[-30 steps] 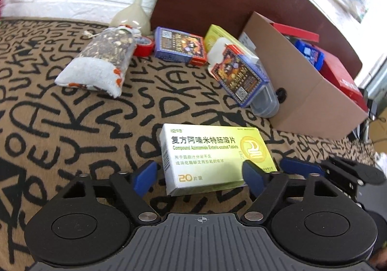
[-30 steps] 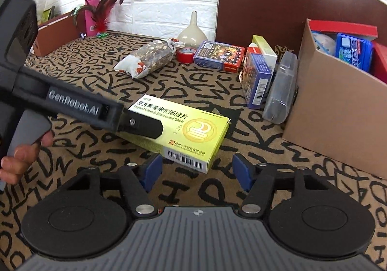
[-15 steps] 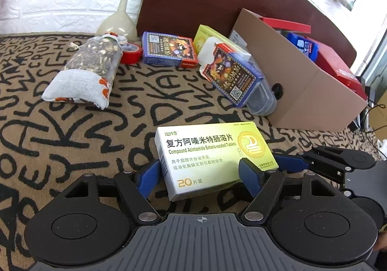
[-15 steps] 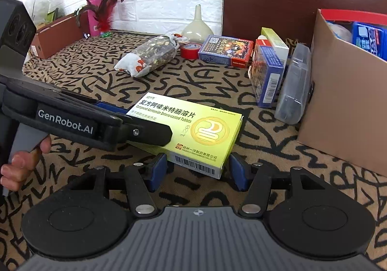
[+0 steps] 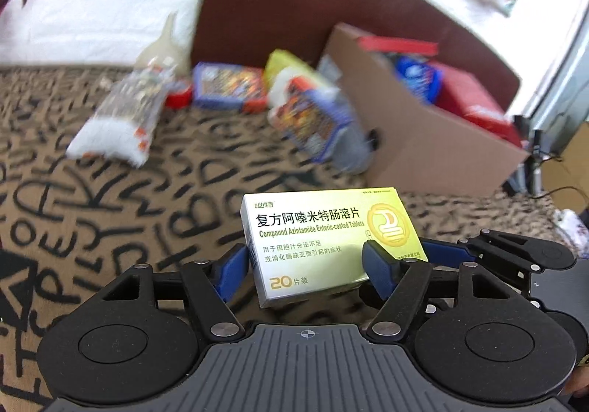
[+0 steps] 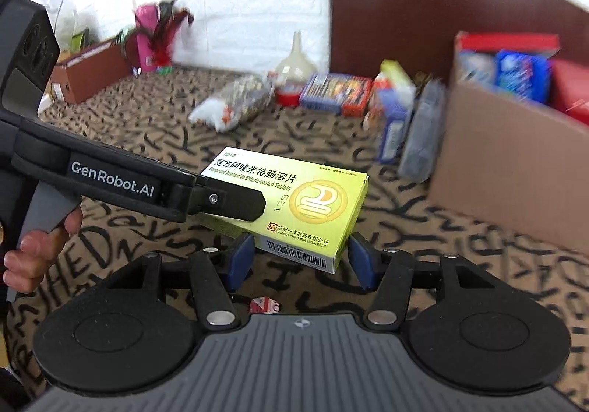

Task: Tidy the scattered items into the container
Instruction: 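Lift the yellow medicine box and carry it into the cardboard box, then open the right gripper and withdraw it toward the mesh sachet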

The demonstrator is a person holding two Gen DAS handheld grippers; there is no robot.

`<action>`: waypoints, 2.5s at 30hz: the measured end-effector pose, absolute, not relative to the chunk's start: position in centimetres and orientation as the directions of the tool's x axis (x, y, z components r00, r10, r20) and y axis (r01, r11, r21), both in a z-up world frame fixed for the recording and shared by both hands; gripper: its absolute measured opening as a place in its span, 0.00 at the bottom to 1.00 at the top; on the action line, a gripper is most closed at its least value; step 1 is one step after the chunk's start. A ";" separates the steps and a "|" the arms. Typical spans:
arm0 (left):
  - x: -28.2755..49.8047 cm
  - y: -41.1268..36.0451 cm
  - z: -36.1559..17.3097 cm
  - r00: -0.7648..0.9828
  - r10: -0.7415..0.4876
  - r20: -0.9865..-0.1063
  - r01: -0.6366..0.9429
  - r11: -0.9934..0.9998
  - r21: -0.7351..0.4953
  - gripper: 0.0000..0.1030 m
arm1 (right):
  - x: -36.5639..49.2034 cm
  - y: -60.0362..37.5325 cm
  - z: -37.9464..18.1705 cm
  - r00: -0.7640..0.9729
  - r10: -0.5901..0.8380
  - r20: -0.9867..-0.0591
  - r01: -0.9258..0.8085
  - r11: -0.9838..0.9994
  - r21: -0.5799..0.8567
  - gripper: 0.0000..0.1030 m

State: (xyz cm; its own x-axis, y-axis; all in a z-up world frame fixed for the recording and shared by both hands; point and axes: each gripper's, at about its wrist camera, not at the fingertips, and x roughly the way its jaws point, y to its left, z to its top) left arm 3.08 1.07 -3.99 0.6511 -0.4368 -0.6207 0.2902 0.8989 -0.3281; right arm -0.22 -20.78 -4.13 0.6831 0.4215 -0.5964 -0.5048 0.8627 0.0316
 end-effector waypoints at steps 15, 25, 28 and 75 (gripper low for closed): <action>8.1 -12.0 7.1 0.675 -0.602 -0.427 0.556 0.795 -0.241 0.72 | 0.8 -30.5 5.4 0.910 0.197 -0.365 -0.262 0.955 -0.138 0.62; 13.5 -14.7 6.1 0.665 -0.607 -0.436 0.554 0.792 -0.258 0.74 | 6.6 -33.2 5.0 0.906 0.168 -0.388 -0.244 0.958 -0.154 0.63; 15.2 -14.6 5.0 0.652 -0.589 -0.477 0.545 0.802 -0.245 0.80 | 8.8 -33.1 3.9 0.896 0.169 -0.411 -0.250 0.957 -0.151 0.64; 4.0 -0.1 -0.5 0.699 -0.460 -0.547 0.277 0.880 -0.386 1.00 | 2.5 -19.5 -0.3 0.779 0.389 -0.491 -0.453 0.892 -0.013 1.00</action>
